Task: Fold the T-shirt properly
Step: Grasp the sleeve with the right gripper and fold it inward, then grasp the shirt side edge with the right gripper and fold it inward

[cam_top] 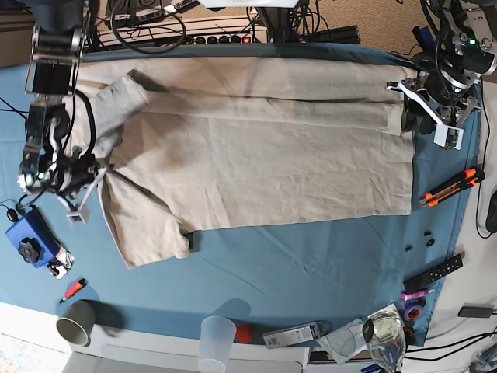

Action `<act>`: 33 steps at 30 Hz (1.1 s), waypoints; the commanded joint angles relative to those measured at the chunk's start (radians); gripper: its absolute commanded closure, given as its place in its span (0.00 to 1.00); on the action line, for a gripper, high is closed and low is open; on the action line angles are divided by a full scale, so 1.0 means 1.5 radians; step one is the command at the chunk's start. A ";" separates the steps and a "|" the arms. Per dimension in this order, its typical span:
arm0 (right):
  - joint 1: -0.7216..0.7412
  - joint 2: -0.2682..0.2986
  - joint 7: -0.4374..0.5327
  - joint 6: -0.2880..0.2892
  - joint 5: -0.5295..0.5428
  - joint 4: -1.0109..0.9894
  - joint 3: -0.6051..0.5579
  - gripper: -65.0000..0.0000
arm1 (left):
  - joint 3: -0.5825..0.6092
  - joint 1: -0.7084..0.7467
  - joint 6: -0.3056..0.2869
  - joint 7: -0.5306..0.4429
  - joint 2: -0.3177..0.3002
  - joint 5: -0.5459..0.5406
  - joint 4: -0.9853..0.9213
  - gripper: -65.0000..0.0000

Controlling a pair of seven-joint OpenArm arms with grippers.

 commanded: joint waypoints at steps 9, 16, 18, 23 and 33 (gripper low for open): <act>-0.146 0.011 0.039 0.005 -0.007 0.187 0.005 1.00 | -0.003 0.000 -0.001 -0.012 -0.005 -0.007 0.012 0.65; -0.151 0.008 0.041 0.005 -0.060 0.193 0.005 1.00 | -0.003 0.000 -0.001 -0.012 -0.006 -0.007 0.012 0.65; -0.151 0.008 0.040 0.005 -0.068 0.193 0.005 1.00 | -0.003 0.000 -0.001 -0.013 -0.005 -0.007 0.012 0.65; -0.150 0.008 0.038 0.011 -0.096 0.194 0.005 0.80 | -0.003 0.000 -0.001 -0.013 -0.006 -0.007 0.012 0.65; -0.108 0.009 0.067 -0.006 -0.107 0.223 0.012 0.76 | -0.003 0.000 -0.001 -0.017 -0.006 -0.007 0.012 0.65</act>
